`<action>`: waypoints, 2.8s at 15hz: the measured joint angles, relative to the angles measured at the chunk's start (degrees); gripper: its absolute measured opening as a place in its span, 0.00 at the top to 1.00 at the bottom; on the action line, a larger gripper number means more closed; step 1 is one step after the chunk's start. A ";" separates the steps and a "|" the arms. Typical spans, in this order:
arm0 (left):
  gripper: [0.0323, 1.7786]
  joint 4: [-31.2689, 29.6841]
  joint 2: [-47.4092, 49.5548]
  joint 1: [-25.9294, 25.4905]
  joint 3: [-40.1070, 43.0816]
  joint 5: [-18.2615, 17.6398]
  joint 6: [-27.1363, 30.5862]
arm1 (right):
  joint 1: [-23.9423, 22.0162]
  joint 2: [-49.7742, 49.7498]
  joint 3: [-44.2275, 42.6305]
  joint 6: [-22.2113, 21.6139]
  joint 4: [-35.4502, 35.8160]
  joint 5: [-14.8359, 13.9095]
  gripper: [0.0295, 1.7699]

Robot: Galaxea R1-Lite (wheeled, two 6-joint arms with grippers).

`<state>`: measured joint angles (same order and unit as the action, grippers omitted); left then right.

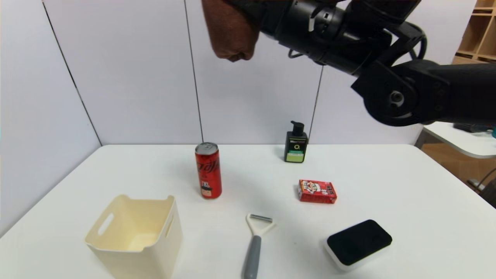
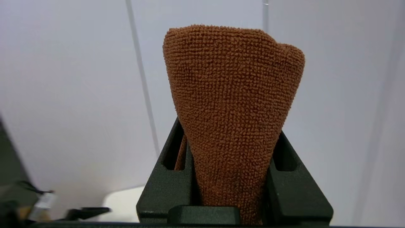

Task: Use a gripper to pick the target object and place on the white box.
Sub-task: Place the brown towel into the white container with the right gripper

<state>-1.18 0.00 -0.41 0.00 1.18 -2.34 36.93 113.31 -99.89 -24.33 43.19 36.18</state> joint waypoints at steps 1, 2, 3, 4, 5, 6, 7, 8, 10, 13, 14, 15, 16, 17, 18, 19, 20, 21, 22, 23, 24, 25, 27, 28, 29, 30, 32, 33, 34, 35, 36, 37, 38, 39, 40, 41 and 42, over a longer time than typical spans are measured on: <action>0.05 0.00 0.00 0.00 0.00 0.00 0.00 | 2.65 1.13 -0.06 -2.47 2.40 0.11 0.70; 0.05 0.00 0.00 0.00 0.00 0.00 0.00 | 4.89 2.26 0.06 -4.91 4.41 0.17 0.70; 0.05 0.00 0.00 0.00 0.00 0.00 0.02 | 6.99 3.43 0.52 -7.06 6.25 0.20 0.70; 0.05 -0.02 0.00 0.00 0.00 0.02 0.02 | 8.78 4.66 1.63 -8.77 8.31 0.20 0.70; 0.05 0.00 0.00 0.00 0.00 0.02 0.00 | 9.96 5.60 3.12 -9.26 9.64 0.20 0.70; 0.05 0.00 0.00 0.00 0.00 0.02 0.02 | 10.75 6.36 4.91 -9.29 10.42 0.26 0.70; 0.05 0.00 0.00 0.00 0.00 0.02 0.00 | 11.41 7.08 6.97 -9.02 10.75 0.34 0.70; 0.05 0.00 0.00 0.00 0.00 0.02 0.00 | 12.06 7.80 8.94 -8.80 11.15 0.37 0.70; 0.05 0.00 0.00 0.00 0.00 0.02 0.04 | 13.52 9.34 11.86 -8.68 14.06 0.34 0.70; 0.05 -0.02 0.00 0.00 0.00 0.02 0.00 | 15.17 11.02 14.17 -8.68 17.40 0.11 0.70; 0.05 -0.02 0.00 0.00 0.00 0.00 0.00 | 15.69 11.58 14.80 -8.74 18.65 0.01 0.70; 0.05 -0.02 0.00 0.00 0.00 0.00 0.00 | 16.10 12.21 15.21 -8.85 20.31 0.00 0.70; 0.05 0.00 0.00 0.00 0.00 0.00 0.00 | 16.60 12.96 15.58 -8.70 21.72 -0.02 0.70; 0.05 0.00 0.00 0.00 0.00 0.02 0.00 | 17.07 13.81 15.91 -8.13 22.56 -0.11 0.70; 0.05 0.00 0.00 0.00 0.00 0.00 0.00 | 17.40 14.58 16.18 -6.62 22.60 -0.16 0.70; 0.05 -0.02 0.00 0.00 0.00 0.02 0.00 | 17.65 15.41 16.37 -4.47 22.54 -0.18 0.70; 0.05 -0.02 0.00 0.00 0.00 0.02 0.02 | 17.94 16.21 16.48 -2.10 22.56 -0.24 0.70; 0.05 -0.02 0.00 0.00 0.00 0.02 0.00 | 18.14 16.98 16.52 0.28 22.56 -0.49 0.70; 0.05 0.00 0.00 0.00 0.00 0.02 0.02 | 18.36 17.64 16.54 2.58 22.56 -0.71 0.70; 0.05 0.00 0.00 0.00 0.00 0.02 0.02 | 18.51 18.14 16.57 4.74 22.54 -0.93 0.70; 0.05 -0.02 0.00 0.00 0.00 0.00 0.02 | 18.55 18.58 16.59 6.39 22.52 -1.10 0.70; 0.05 -0.02 0.00 0.00 0.00 0.00 0.00 | 18.59 18.88 16.59 7.17 22.54 -1.16 0.70; 0.05 -0.02 0.00 0.00 0.00 0.00 0.00 | 18.64 19.41 16.59 7.96 22.56 -1.68 0.70; 0.05 -0.02 0.00 0.00 0.00 0.00 0.00 | 18.66 19.60 16.62 8.05 22.58 -2.23 0.70; 0.05 0.00 0.00 0.00 0.00 0.00 0.02 | 18.66 19.79 16.62 8.05 22.52 -2.69 0.70; 0.05 0.00 0.00 0.00 0.00 0.00 0.02 | 18.69 19.90 16.57 8.07 22.35 -2.73 0.70; 0.05 0.00 0.00 0.00 0.00 0.02 0.00 | 18.70 20.13 16.02 7.97 22.16 -2.67 0.70; 0.05 0.00 0.00 0.00 0.00 0.02 0.02 | 18.72 20.31 15.41 7.78 22.13 -2.67 0.70; 0.05 0.00 0.00 0.00 0.00 0.02 0.00 | 18.77 20.54 14.77 7.74 22.13 -2.67 0.70; 0.05 0.00 0.00 0.00 0.00 0.00 0.00 | 18.91 20.78 14.25 7.74 22.10 -2.67 0.71; 0.05 0.00 0.00 0.00 0.00 0.02 0.00 | 18.99 21.09 13.64 7.67 22.05 -2.67 0.71; 0.05 0.00 0.00 0.00 0.00 0.02 0.00 | 19.16 21.36 13.26 7.80 22.05 -2.67 0.71; 0.05 -0.02 0.00 0.00 0.00 0.00 0.00 | 19.36 21.66 13.07 8.05 22.10 -2.69 0.71; 0.05 -0.02 0.00 0.00 0.00 0.00 0.02 | 19.49 21.99 12.98 8.05 22.13 -2.76 0.71; 0.05 0.00 0.00 0.00 0.00 0.00 0.00 | 19.52 22.30 12.87 8.05 22.08 -2.86 0.63; 0.05 0.00 0.00 0.00 0.00 0.00 0.02 | 19.52 22.55 12.61 7.96 22.02 -2.89 0.56; 0.05 0.00 0.00 0.00 0.00 0.00 0.00 | 19.47 22.82 12.21 8.00 22.04 -2.84 0.49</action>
<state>-1.18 0.00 -0.41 0.00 1.18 -2.34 56.39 136.13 -87.67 -16.34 65.23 33.34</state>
